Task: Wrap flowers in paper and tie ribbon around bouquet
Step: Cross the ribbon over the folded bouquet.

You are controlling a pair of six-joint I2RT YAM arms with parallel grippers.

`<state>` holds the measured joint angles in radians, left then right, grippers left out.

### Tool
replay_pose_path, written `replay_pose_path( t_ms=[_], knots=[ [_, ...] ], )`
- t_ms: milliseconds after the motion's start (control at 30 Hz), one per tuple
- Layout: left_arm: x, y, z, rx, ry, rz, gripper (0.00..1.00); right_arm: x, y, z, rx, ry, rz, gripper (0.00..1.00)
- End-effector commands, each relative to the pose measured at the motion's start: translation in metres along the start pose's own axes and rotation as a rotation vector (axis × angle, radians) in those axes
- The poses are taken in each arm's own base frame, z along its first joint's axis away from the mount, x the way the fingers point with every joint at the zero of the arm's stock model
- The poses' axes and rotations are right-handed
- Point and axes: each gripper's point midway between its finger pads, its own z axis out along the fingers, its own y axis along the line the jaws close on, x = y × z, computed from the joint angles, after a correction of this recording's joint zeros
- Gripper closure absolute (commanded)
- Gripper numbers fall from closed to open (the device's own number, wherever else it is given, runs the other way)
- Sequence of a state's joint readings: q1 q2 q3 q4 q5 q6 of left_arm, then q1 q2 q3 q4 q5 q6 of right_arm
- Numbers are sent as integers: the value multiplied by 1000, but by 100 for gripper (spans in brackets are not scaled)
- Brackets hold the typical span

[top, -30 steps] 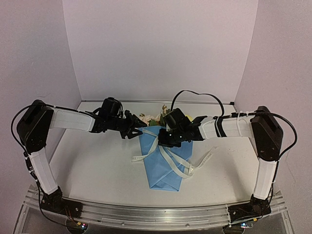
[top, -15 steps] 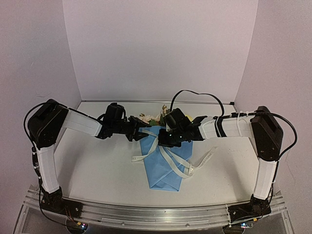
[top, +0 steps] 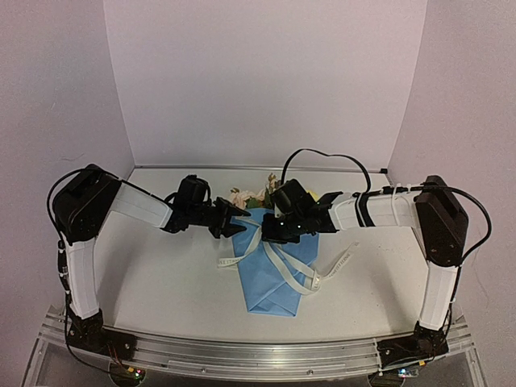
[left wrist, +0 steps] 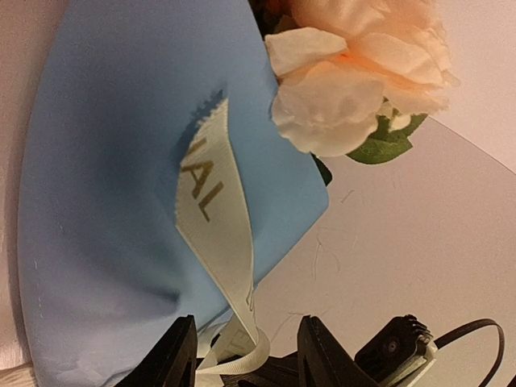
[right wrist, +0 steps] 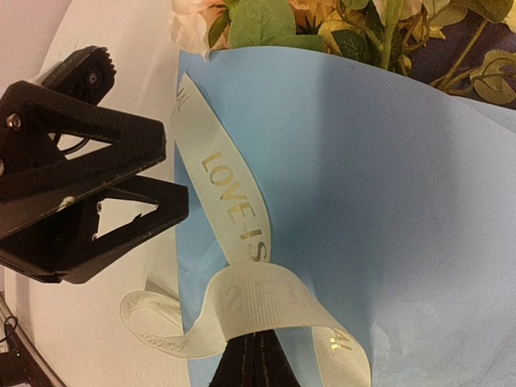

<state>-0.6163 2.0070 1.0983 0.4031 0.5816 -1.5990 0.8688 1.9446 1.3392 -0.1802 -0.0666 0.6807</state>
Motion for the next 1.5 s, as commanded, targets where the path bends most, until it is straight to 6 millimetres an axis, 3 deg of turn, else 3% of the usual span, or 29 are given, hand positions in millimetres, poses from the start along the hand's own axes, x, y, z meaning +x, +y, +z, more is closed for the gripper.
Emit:
replay_pose_path(
  t_ms=[0, 467, 533, 667, 833, 933, 1000, 1100, 1233, 1300, 1467],
  knots=[
    [-5, -16, 12, 45, 16, 13, 61, -11, 2, -11, -7, -39, -8, 100],
    [-14, -14, 15, 63, 4, 9, 95, -5, 2, -15, -23, -21, -52, 100],
    [-14, -15, 15, 68, 4, 17, 99, -5, 2, -17, -22, -21, -53, 91],
    [-10, -23, 13, 84, 16, 50, 100, -5, 0, -27, -8, -15, -42, 60],
    [-2, -28, 3, 79, 27, 115, 100, -2, -12, -50, 34, -19, -40, 32],
    [0, -29, -2, 65, 25, 158, 100, 4, -36, -69, 115, -31, -14, 20],
    [1, -30, -4, 59, 29, 182, 100, 11, -66, -85, 221, -37, 32, 18],
    [3, -31, -6, 43, 30, 219, 100, 30, -119, -108, 390, -29, 145, 18],
    [4, -32, -7, 31, 33, 254, 100, 61, -174, -125, 534, 3, 308, 26],
    [5, -33, -8, 26, 32, 270, 100, 70, -188, -127, 574, 15, 355, 28],
    [5, -35, -9, 12, 33, 301, 100, 65, -197, -122, 633, 21, 384, 28]
  ],
)
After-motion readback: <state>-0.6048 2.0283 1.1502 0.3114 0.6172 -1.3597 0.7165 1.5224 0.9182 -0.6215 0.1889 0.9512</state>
